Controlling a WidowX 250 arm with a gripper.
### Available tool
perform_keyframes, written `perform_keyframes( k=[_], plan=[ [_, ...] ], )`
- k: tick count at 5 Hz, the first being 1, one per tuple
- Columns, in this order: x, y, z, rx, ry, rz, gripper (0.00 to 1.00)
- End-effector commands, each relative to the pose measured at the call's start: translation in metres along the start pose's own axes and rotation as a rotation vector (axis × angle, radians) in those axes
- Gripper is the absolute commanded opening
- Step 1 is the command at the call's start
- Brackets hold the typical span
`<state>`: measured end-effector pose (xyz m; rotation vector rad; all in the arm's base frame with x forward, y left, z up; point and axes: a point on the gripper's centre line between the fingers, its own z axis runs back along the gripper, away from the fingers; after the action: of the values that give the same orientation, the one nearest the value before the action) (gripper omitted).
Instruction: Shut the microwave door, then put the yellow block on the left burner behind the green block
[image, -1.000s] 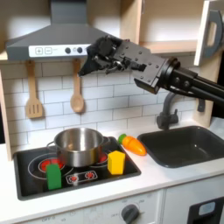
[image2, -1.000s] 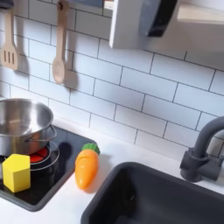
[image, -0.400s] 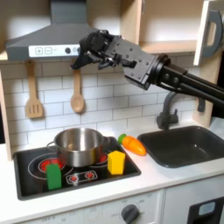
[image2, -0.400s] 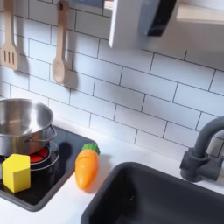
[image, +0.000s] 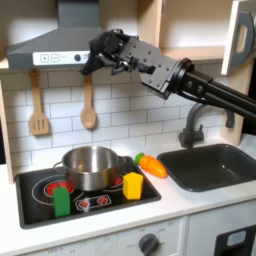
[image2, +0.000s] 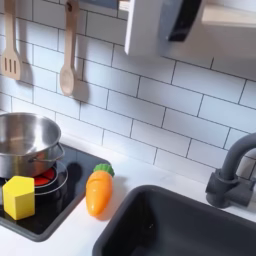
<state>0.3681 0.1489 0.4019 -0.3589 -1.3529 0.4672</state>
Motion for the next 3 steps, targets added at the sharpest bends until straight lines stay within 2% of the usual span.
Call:
perform_keyframes(
  k=[1,2,3],
  plan=[
    [0.001,0.005,-0.008,0.017,-0.002,0.011,0.0],
    [-0.002,0.002,-0.014,0.002,0.01,0.02,0.0],
    [-0.003,0.003,-0.018,0.007,0.014,0.024,0.0]
  ],
)
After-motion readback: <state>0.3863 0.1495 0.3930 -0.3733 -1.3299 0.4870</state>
